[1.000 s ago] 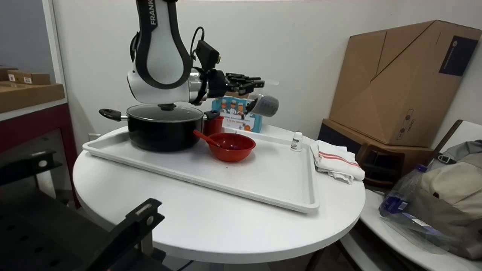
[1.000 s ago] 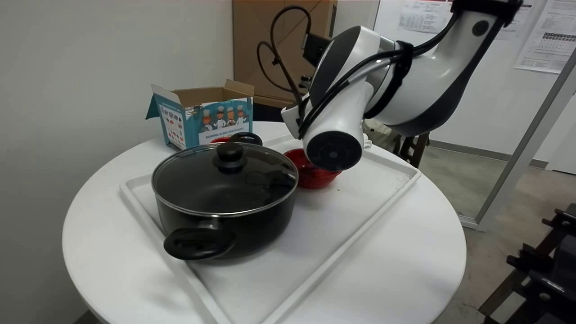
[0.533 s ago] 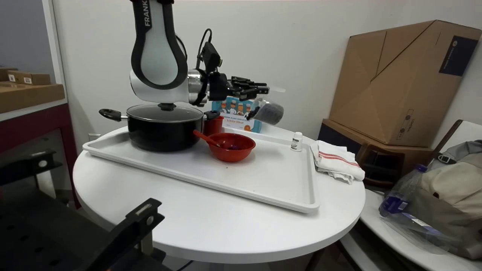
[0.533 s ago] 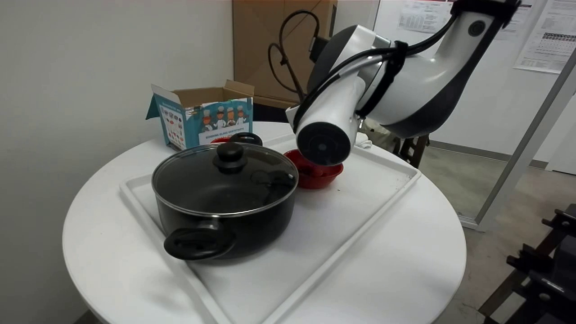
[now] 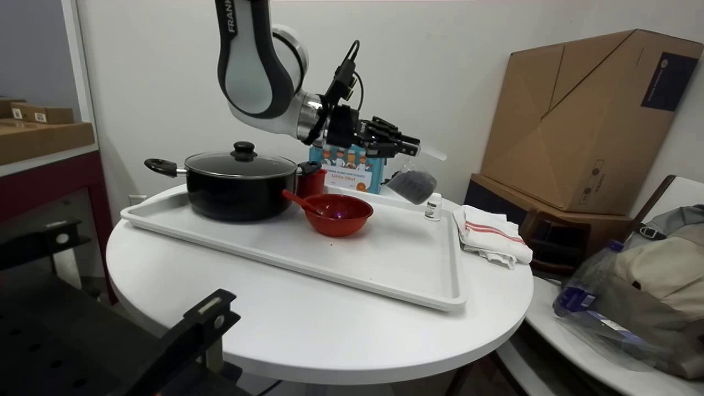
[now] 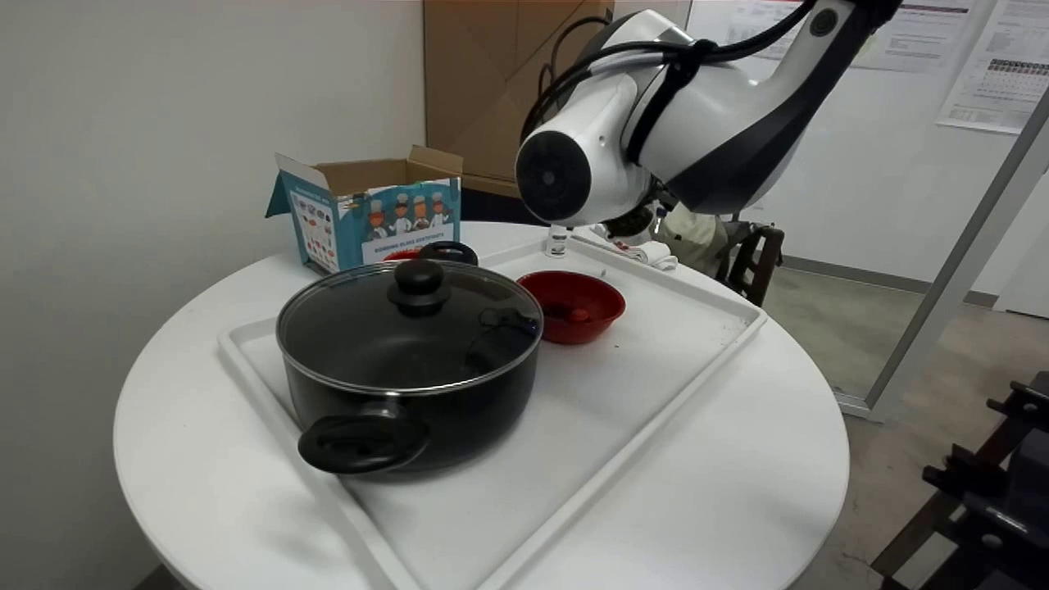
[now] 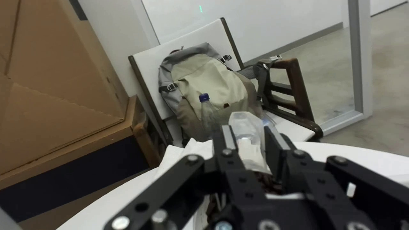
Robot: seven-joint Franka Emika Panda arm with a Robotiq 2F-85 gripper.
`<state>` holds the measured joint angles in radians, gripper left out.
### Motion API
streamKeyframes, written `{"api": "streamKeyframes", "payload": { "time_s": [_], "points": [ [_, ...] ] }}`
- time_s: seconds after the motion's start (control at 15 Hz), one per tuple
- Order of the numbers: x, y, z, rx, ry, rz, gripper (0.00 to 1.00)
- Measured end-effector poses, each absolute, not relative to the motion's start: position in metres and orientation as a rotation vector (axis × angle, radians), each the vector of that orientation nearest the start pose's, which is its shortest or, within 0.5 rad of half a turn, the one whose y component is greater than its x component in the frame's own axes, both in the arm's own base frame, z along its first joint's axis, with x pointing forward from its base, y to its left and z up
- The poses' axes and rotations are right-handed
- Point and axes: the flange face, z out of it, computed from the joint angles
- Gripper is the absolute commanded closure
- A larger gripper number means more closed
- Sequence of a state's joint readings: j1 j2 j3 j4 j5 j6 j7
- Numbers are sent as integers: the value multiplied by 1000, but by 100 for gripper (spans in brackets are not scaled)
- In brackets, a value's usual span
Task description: Pour some contents of the jug into the bowl
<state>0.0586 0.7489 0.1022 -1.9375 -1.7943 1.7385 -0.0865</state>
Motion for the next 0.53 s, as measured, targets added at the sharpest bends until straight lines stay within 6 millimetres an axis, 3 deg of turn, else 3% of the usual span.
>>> {"api": "streamKeyframes", "payload": {
  "time_s": [0.53],
  "points": [
    [615, -22, 152, 1669, 1244, -616, 90]
  ]
}}
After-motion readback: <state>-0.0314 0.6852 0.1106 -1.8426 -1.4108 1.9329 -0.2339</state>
